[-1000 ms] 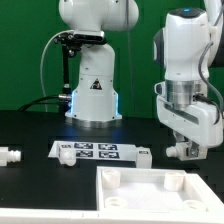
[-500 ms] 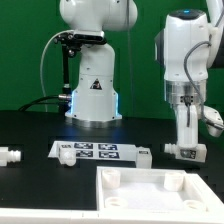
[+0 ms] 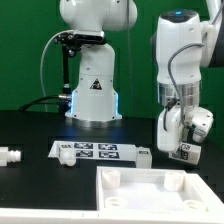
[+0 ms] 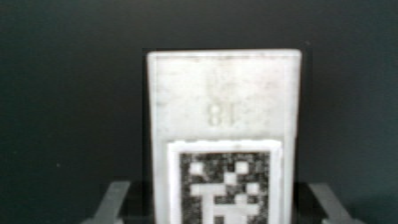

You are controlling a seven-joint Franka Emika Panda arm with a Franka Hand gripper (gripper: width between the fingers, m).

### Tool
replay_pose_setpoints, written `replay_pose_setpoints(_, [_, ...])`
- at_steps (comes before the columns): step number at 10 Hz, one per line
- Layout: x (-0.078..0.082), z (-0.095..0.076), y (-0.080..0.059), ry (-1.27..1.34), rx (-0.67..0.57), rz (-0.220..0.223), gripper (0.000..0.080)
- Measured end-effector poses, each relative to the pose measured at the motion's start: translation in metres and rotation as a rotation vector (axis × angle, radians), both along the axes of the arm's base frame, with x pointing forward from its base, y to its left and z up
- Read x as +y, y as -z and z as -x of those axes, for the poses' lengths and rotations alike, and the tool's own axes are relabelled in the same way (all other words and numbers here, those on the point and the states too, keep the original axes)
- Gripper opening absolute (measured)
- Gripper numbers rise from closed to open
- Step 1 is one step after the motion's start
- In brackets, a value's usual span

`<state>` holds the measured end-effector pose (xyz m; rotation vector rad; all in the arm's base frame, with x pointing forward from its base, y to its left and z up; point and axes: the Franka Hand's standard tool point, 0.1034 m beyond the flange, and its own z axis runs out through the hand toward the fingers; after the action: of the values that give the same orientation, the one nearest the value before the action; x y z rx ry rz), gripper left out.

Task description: Assemble square table

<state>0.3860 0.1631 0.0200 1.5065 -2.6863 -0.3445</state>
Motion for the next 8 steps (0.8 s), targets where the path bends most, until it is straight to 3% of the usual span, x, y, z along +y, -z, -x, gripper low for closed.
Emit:
replay_pose_setpoints(3, [-0.0070,0.0056,0.0101,0.000,0.023,0.018,0.0284])
replay_pose_setpoints(7, [-0.0047,0.0076,0.0112,-0.023,0.019,0.006,0.0284])
replay_pose_setpoints(8, [-0.0047,0.0076,0.0112,-0.024,0.019,0.006,0.0439])
